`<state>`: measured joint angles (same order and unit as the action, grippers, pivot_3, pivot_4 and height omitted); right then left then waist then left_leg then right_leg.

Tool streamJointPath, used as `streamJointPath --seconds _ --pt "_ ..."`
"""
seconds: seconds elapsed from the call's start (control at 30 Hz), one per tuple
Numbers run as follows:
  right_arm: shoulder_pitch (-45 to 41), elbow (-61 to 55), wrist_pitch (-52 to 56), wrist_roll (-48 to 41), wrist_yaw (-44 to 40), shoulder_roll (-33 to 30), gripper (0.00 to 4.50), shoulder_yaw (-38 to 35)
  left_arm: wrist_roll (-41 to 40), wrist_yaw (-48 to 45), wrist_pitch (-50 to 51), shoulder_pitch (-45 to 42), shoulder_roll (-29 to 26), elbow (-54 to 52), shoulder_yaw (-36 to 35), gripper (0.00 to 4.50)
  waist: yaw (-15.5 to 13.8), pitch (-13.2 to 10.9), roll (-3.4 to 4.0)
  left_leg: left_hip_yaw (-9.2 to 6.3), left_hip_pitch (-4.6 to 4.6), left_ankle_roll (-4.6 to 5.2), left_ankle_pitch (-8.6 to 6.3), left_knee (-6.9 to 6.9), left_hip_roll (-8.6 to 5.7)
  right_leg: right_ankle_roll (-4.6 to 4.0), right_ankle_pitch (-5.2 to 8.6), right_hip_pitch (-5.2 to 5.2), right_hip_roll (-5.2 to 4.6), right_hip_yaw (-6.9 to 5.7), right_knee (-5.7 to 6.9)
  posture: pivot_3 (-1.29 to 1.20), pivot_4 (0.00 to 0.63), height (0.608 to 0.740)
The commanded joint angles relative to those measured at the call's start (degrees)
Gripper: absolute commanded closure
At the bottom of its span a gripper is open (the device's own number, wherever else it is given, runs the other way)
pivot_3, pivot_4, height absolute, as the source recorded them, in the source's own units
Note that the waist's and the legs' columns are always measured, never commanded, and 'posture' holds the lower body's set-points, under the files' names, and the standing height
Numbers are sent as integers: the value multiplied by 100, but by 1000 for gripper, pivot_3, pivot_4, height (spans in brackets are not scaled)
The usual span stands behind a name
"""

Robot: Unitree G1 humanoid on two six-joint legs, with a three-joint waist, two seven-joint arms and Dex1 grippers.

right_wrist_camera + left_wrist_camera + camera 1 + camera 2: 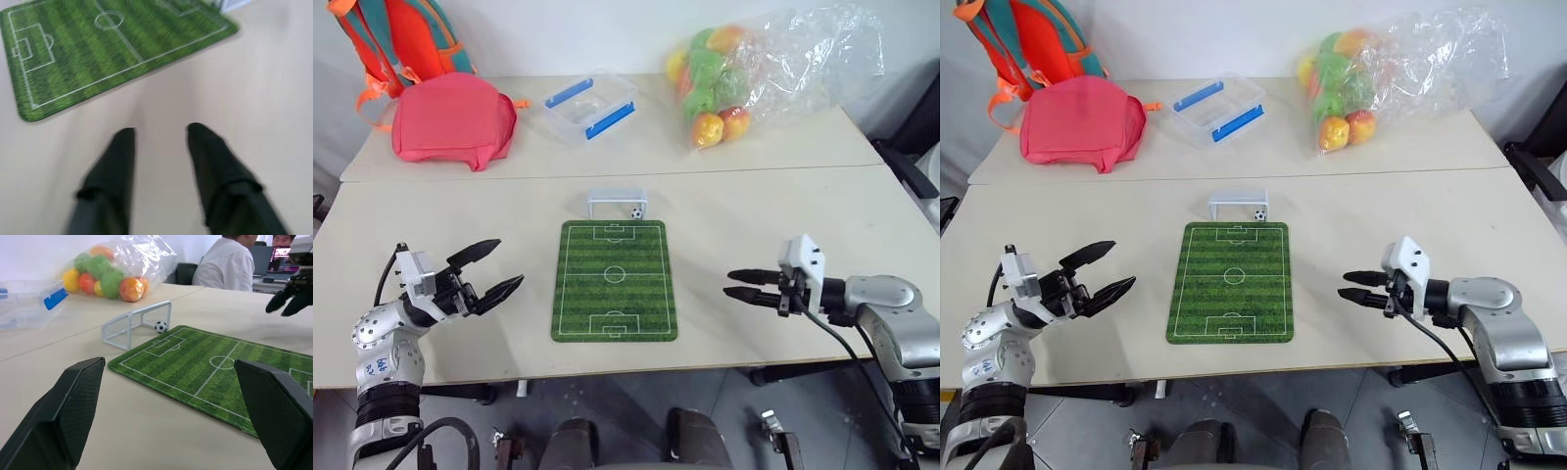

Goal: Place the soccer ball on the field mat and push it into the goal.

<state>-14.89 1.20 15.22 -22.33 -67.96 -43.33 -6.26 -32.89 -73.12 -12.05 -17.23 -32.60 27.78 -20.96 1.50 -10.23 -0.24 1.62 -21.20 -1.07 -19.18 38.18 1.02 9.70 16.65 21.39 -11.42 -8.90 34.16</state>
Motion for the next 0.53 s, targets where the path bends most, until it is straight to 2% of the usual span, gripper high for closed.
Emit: streamJointPath --seconds 0.03,0.17,0.43,0.53 --pt "150 25 -424 -219 -132 51 1316 -305 38 77 74 -8 -145 19 -78 0 -1 0 0 0 0 0 0 -1 0 0 0 0 0 0 0 0 150 740" --pt "401 142 -598 -177 -198 -28 33 -361 115 158 71 19 -207 19 -106 0 -9 0 0 0 -1 0 0 -2 0 0 0 0 0 -1 -1 0 150 740" --pt "494 405 -708 -108 8 -74 33 -442 141 213 206 -2 -264 20 -120 0 -8 0 0 0 0 0 0 1 0 0 0 -1 0 0 0 0 150 740" --pt "735 277 -693 -71 261 -39 33 -549 34 -60 272 16 -294 7 -109 0 -9 0 0 0 0 0 0 0 0 0 0 -1 0 0 0 0 150 740"
